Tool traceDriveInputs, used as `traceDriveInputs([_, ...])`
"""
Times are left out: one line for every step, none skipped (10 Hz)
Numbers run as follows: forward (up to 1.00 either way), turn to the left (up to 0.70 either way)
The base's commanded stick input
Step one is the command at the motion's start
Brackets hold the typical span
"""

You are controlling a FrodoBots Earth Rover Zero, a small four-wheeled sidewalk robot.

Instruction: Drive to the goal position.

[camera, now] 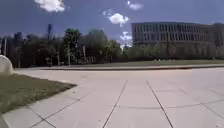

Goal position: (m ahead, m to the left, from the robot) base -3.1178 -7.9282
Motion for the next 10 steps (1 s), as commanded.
traceDriveInputs([0.0, 0.0])
traceDriveInputs([0.0, 0.0])
traceDriveInputs([0.0, 0.0])
traceDriveInputs([0.0, 0.0])
traceDriveInputs([0.38, 0.0])
traceDriveInputs([0.49, 0.0])
traceDriveInputs([0.5, 0.0])
traceDriveInputs([0.5, 0.0])
traceDriveInputs([0.5, 0.0])
traceDriveInputs([0.5, 0.0])
